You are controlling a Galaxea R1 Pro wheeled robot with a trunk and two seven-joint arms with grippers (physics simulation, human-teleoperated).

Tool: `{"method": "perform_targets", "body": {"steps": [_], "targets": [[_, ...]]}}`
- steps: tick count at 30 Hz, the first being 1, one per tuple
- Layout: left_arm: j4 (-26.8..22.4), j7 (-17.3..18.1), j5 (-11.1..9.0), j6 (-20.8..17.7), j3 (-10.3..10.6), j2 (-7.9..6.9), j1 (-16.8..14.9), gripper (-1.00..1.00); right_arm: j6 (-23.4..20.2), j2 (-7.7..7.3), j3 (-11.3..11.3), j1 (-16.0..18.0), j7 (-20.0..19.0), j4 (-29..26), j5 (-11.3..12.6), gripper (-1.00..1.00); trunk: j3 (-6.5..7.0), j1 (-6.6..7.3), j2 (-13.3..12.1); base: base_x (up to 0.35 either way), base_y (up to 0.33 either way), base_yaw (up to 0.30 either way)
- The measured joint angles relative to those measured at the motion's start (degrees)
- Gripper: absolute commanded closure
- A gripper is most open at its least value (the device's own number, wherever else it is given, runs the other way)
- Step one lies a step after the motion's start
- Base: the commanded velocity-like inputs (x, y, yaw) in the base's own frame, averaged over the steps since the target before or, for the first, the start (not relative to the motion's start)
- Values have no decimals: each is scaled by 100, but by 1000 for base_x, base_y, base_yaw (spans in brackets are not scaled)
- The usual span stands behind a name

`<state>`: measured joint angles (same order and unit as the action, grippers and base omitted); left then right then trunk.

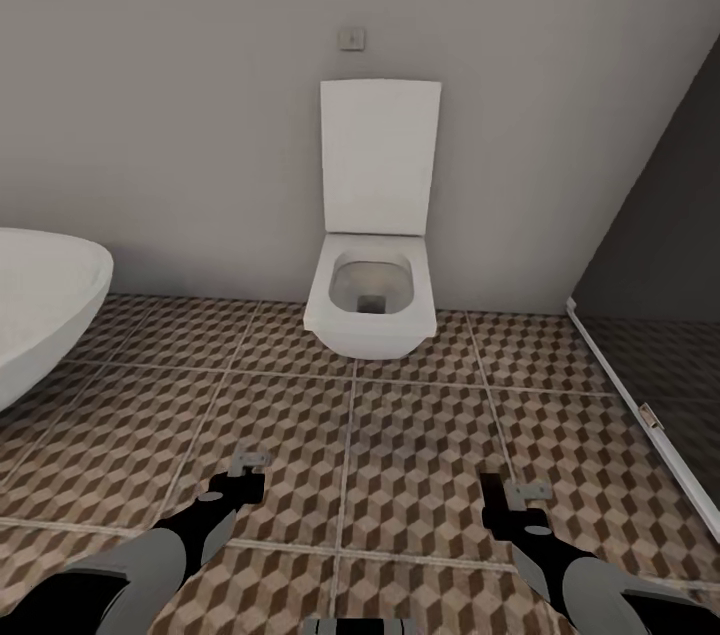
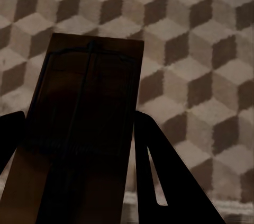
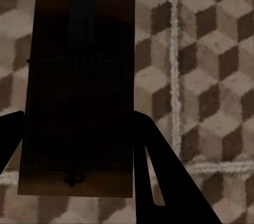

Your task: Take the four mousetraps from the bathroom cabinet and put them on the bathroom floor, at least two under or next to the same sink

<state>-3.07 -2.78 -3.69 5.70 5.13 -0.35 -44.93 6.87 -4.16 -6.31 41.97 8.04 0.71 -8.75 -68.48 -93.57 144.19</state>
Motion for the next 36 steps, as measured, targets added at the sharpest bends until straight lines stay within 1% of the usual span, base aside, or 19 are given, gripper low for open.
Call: {"method": "perform_targets", "body": {"steps": [4, 10, 36], "targets": [[12, 0, 0, 0, 0, 0, -1, 100, 2, 4, 10, 0, 0, 2, -3, 100, -89, -10, 5, 0, 0, 0], [11, 0, 7, 8, 1, 0, 1, 100, 2, 3, 10, 0, 0, 1, -4, 100, -89, -10, 6, 0, 0, 0], [20, 0, 0, 12, 5, 0, 4, 100, 2, 21, 11, 0, 0, 6, -9, 100, -665, -77, 40, 0, 0, 0]]}}
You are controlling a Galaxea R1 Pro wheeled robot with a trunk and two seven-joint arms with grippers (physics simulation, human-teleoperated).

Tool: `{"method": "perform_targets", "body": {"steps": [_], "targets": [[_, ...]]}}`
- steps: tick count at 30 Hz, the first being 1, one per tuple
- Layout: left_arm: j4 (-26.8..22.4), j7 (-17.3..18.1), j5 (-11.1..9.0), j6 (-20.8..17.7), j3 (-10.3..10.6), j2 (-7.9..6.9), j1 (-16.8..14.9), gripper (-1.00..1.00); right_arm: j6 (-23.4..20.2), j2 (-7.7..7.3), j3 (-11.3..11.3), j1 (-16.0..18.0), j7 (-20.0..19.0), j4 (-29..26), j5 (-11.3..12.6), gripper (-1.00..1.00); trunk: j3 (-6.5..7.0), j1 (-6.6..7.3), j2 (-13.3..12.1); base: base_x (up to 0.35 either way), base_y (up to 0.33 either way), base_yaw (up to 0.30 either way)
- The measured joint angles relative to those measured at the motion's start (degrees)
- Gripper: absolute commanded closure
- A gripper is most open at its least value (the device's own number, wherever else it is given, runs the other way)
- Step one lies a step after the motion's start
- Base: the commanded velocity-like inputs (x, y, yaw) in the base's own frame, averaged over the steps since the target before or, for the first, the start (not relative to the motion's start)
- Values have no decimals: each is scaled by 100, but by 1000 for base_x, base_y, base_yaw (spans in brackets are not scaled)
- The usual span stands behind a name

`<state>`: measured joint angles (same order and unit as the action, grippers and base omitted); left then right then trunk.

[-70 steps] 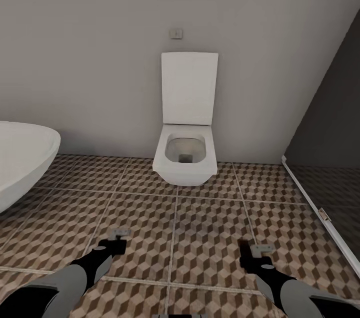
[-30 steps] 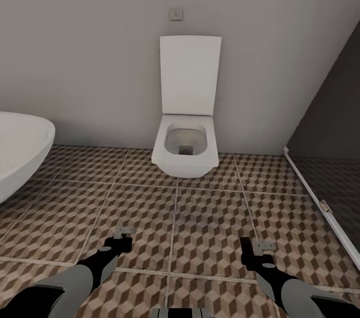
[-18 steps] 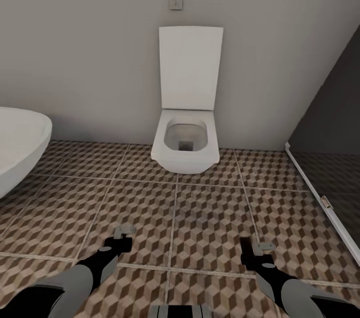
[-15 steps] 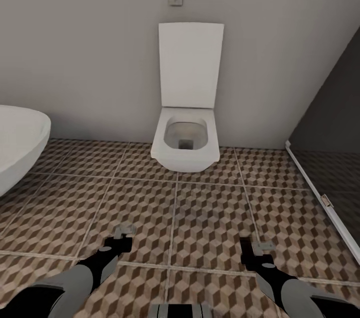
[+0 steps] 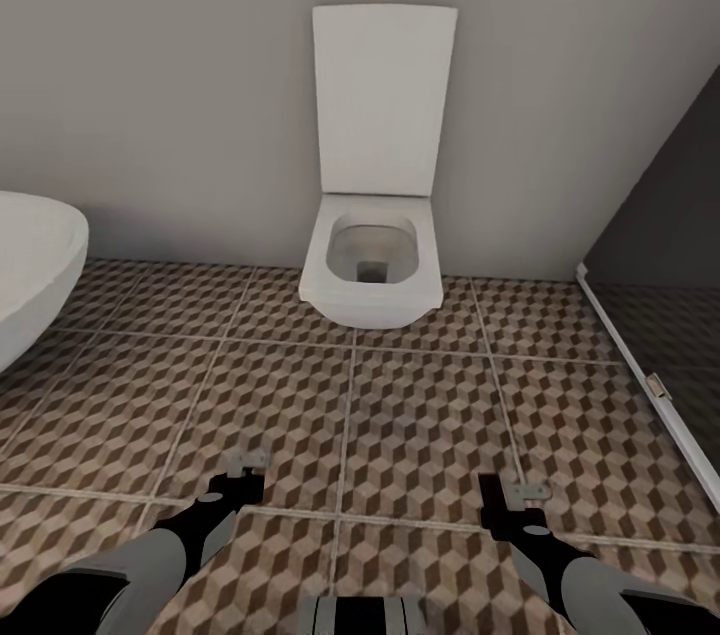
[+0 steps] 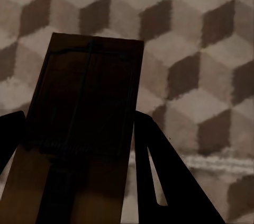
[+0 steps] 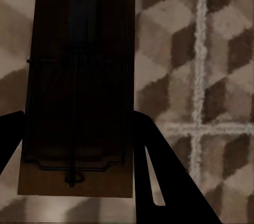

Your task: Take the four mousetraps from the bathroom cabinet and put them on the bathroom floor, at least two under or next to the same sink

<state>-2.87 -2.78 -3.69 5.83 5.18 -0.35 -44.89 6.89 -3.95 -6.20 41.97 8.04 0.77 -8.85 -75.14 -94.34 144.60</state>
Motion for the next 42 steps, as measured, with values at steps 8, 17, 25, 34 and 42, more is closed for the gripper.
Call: {"method": "perform_targets", "body": {"steps": [8, 17, 25, 34, 42], "targets": [[-3, 0, 5, 5, 4, 0, -2, 100, 0, 9, 1, 0, 0, -4, -3, 100, -156, -18, 10, 0, 0, 0], [-8, 7, 7, 13, 4, -6, -1, 100, 0, 9, 1, 0, 0, -5, -6, 100, -156, -18, 10, 0, 0, 0], [-3, 9, 15, 14, 4, 0, -3, 100, 0, 15, 0, 0, 0, -3, -12, 100, -310, -36, 19, 0, 0, 0], [-5, 9, 19, 14, 4, 0, -3, 100, 0, 13, 1, 0, 0, -4, -12, 100, -355, -41, 22, 0, 0, 0], [-3, 9, 17, 14, 4, -3, 0, 100, 0, 11, 0, 0, 0, -5, -17, 100, -466, -54, 28, 0, 0, 0]]}}
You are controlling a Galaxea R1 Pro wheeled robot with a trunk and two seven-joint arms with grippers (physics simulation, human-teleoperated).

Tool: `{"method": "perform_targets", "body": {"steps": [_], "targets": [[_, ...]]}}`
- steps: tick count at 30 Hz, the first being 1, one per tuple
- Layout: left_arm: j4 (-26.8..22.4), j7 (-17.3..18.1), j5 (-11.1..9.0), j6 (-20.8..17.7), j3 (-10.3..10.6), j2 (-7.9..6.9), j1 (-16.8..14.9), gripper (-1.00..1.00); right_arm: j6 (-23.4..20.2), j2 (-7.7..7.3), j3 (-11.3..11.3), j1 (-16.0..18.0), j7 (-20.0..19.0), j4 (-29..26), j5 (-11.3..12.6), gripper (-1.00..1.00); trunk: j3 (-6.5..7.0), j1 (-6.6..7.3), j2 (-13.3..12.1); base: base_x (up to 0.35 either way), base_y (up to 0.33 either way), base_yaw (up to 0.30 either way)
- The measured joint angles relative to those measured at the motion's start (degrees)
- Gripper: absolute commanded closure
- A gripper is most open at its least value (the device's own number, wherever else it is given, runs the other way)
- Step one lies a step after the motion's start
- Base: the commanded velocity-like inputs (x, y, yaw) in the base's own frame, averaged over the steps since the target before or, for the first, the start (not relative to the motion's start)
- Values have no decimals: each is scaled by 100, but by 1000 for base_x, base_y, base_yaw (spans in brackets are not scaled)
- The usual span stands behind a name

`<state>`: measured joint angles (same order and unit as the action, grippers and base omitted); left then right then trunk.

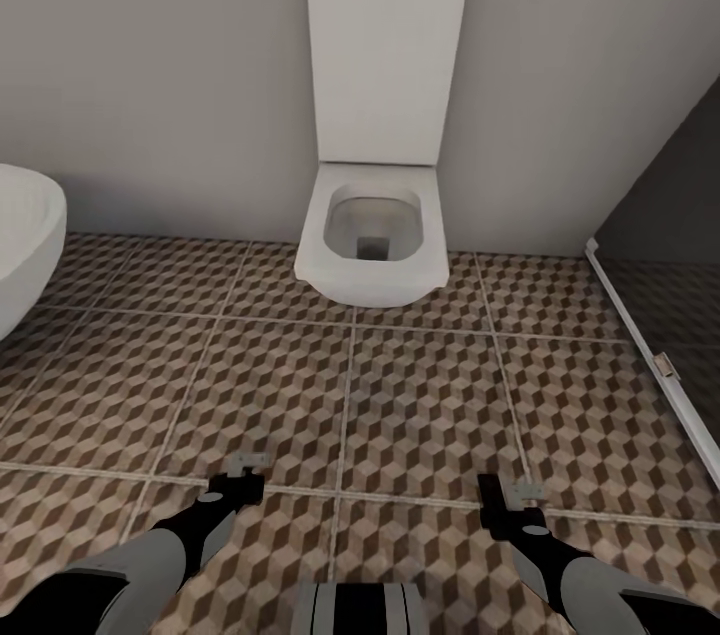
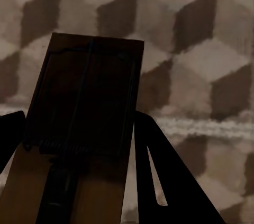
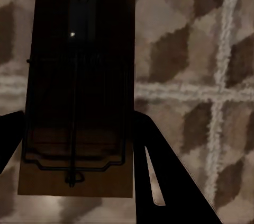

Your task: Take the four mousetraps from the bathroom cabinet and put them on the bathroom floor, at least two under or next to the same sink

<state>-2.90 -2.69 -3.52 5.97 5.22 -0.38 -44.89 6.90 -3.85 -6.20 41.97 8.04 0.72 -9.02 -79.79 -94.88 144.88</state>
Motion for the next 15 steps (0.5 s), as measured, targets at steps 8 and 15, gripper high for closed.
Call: {"method": "perform_targets", "body": {"steps": [8, 15], "targets": [[-4, 0, -1, 0, 0, -3, -1, 100, 0, -1, 0, 0, 0, 0, -3, 100, -177, -21, 11, 0, 0, 0], [-1, 1, 0, 0, 1, -5, -1, 100, 0, -2, 0, 0, 0, 2, -4, 100, -245, -28, 15, 0, 0, 0]]}}
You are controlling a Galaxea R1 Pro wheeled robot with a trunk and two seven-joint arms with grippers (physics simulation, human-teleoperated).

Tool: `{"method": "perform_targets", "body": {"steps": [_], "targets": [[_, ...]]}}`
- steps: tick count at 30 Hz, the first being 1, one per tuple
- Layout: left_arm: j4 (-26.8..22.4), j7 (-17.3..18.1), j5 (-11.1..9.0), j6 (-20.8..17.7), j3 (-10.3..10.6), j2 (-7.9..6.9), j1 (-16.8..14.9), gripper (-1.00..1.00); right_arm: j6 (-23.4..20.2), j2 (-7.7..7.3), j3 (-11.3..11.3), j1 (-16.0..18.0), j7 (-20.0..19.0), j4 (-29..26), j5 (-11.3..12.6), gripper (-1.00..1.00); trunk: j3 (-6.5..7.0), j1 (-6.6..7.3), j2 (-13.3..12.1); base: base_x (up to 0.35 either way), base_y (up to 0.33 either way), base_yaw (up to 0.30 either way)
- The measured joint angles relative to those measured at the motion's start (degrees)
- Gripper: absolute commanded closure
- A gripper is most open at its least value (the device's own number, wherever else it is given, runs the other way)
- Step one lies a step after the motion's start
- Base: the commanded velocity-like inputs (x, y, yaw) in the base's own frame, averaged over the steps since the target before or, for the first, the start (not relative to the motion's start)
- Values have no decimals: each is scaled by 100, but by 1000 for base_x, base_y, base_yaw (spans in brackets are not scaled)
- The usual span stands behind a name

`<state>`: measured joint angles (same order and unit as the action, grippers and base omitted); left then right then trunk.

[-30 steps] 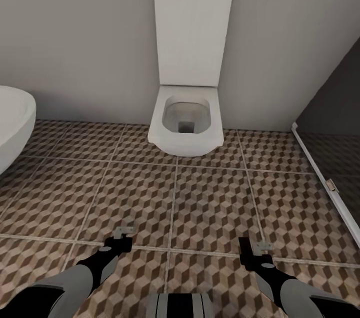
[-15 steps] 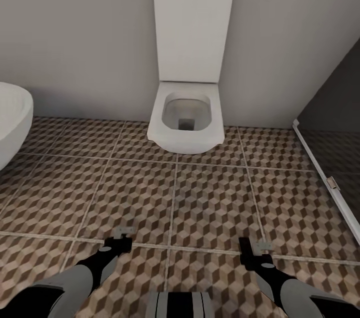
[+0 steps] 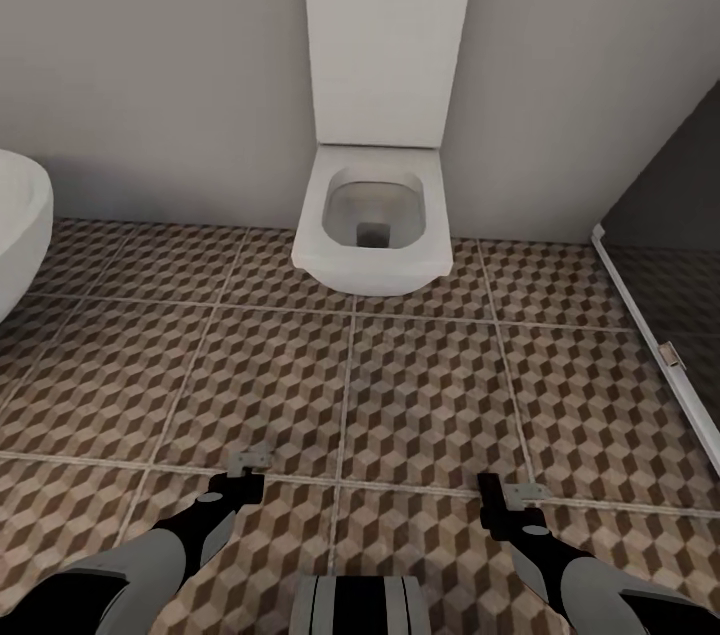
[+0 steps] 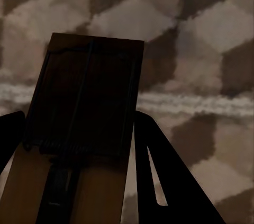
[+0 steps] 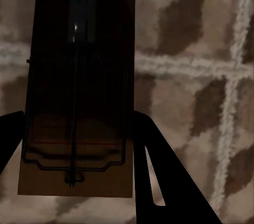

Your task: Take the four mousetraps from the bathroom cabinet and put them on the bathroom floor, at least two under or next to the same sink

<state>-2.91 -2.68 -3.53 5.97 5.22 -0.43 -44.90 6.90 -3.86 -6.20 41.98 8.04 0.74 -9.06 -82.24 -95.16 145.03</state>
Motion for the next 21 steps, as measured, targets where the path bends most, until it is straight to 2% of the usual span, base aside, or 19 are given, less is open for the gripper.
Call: {"method": "perform_targets", "body": {"steps": [21], "targets": [[-4, -2, 3, 0, 0, 1, 0, 100, 0, -4, 0, 0, 0, -1, 3, 100, 0, 0, 0, 0, 0, 0]]}}
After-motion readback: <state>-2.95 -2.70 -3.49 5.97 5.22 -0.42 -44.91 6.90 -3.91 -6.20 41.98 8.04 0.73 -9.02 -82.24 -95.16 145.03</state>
